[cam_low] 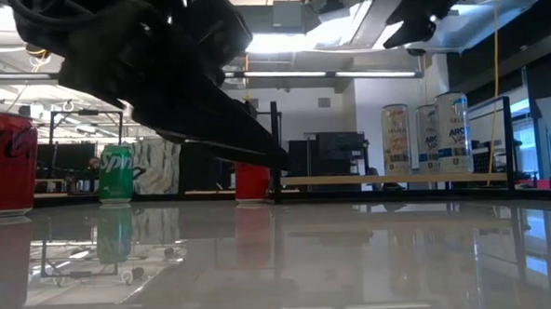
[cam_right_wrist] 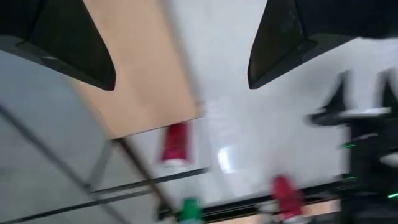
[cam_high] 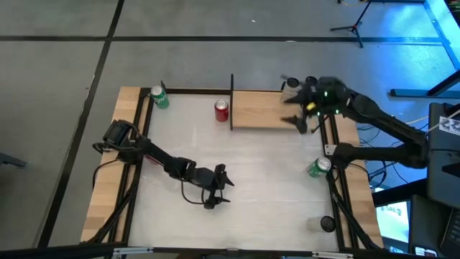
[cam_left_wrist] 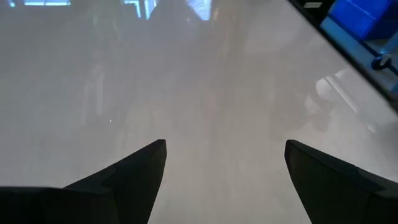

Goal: Place canned beverage on shelf
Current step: Put the yellow soda can on the shelf aligned with the other white yellow soda can

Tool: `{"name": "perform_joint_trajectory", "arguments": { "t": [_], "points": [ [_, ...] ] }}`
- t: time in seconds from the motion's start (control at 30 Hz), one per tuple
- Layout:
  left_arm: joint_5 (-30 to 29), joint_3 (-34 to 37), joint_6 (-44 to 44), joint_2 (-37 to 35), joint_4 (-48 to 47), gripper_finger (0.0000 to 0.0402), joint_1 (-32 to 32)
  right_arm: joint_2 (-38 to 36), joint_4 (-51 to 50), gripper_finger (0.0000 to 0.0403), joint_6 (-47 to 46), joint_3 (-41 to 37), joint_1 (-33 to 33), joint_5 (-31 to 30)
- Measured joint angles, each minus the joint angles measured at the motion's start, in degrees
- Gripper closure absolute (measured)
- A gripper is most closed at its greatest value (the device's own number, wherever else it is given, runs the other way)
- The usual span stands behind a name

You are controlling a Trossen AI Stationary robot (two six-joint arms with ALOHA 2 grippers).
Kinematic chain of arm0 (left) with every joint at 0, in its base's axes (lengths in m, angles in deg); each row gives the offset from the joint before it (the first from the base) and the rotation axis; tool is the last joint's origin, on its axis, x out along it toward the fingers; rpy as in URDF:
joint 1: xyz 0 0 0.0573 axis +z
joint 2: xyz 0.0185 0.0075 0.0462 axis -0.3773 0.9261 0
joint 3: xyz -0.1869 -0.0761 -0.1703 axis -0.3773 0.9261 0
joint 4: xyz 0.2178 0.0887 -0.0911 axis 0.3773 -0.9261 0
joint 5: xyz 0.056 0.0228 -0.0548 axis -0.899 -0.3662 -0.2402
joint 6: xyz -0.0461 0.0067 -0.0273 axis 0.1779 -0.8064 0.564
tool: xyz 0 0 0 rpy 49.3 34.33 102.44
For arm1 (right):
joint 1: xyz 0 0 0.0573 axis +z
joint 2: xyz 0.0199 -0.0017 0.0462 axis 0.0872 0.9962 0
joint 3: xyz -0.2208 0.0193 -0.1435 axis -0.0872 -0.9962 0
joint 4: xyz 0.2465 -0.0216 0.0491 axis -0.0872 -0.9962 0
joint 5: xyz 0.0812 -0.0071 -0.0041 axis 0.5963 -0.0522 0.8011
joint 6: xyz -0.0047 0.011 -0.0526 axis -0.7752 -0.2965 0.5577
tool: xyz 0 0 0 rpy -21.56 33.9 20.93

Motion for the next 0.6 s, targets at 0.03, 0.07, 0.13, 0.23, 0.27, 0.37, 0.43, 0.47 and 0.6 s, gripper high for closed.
{"name": "perform_joint_trajectory", "arguments": {
  "t": [0.03,0.07,0.13,0.23,0.27,0.37,0.43,0.47,0.6],
  "points": [
    [0.02,0.0,0.01,0.0,0.38,0.0083,-0.43,-0.14,-1.4,0.0043,-1.46,0.0,2.61,-0.84],
    [0.0,0.0,0.01,0.0,0.7,0.0083,-0.84,-0.22,-2.59,0.0042,-3.15,0.0,5.42,-1.84],
    [-0.34,0.0,0.03,0.0,1.36,0.0083,-1.67,-0.22,-4.47,0.0042,-6.67,0.0,11.07,-4.76],
    [-2.17,-0.02,0.08,0.0,1.81,0.0083,-2.75,0.04,-5.98,0.0042,-11.73,-0.02,19.5,-9.67],
    [-2.79,-0.02,0.08,0.0,1.86,0.0083,-3.06,0.26,-6.08,0.0042,-13.56,-0.02,22.28,-11.1],
    [-3.66,-0.02,0.73,0.0,1.98,0.0083,-3.72,1.18,-6.25,0.0042,-19.95,-0.02,30.56,-15.16],
    [-4.09,-0.02,1.22,0.0,1.96,0.0083,-3.99,2.11,-6.26,0.0042,-23.97,-0.02,36.3,-17.11],
    [-4.13,-0.02,1.25,0.0,1.98,0.0083,-4.1,2.68,-6.26,0.0042,-25.87,-0.02,39.04,-18.17],
    [-4.16,-0.02,1.54,0.0,1.98,0.0083,-4.37,5.16,-6.26,0.0042,-32.27,-0.02,47.89,-21.83]
  ]
}}
